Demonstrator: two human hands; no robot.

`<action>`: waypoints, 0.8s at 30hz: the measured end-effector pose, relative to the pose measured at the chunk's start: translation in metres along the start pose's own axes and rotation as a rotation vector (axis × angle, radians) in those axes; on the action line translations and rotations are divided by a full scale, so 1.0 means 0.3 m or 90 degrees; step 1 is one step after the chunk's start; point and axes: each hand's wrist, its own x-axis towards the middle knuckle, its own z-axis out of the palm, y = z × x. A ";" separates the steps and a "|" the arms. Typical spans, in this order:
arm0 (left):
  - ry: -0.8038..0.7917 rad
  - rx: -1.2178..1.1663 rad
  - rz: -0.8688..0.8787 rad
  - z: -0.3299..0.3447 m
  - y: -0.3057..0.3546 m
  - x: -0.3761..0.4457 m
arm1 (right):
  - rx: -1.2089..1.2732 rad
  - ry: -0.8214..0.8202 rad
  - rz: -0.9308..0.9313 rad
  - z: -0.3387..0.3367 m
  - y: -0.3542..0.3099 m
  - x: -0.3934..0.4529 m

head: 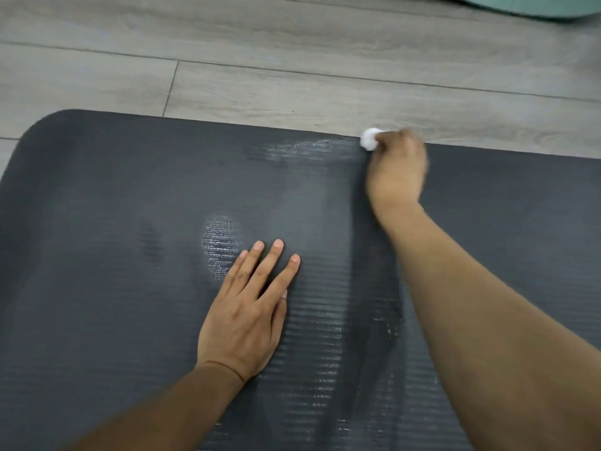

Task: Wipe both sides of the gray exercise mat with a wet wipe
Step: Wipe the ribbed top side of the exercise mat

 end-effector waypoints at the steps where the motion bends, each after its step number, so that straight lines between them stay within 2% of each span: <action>1: 0.002 -0.004 0.001 0.001 0.003 0.002 | 0.011 -0.030 -0.058 0.034 -0.093 -0.018; 4: 0.011 -0.025 0.008 0.002 -0.003 0.004 | 0.045 -0.137 -0.284 0.106 -0.391 -0.151; 7: 0.022 -0.046 0.010 0.004 -0.005 0.004 | 0.065 -0.218 -0.422 0.102 -0.443 -0.244; 8: 0.018 -0.038 0.009 0.002 -0.004 0.001 | 0.085 -0.214 -0.428 0.082 -0.390 -0.234; 10: 0.013 -0.020 0.010 -0.001 -0.003 0.005 | 0.119 -0.162 -0.370 0.048 -0.225 -0.188; 14: 0.017 -0.013 -0.003 0.002 0.000 0.004 | 0.037 -0.006 -0.100 -0.107 0.152 -0.139; 17: 0.024 -0.006 0.004 0.003 0.001 0.007 | 0.053 0.041 0.063 -0.146 0.193 -0.162; 20: 0.025 0.000 -0.002 0.007 0.004 0.010 | 0.066 -0.024 -0.011 -0.038 -0.017 -0.202; 24: 0.031 -0.028 0.003 0.005 -0.007 0.017 | 0.107 -0.199 -0.297 0.070 -0.368 -0.340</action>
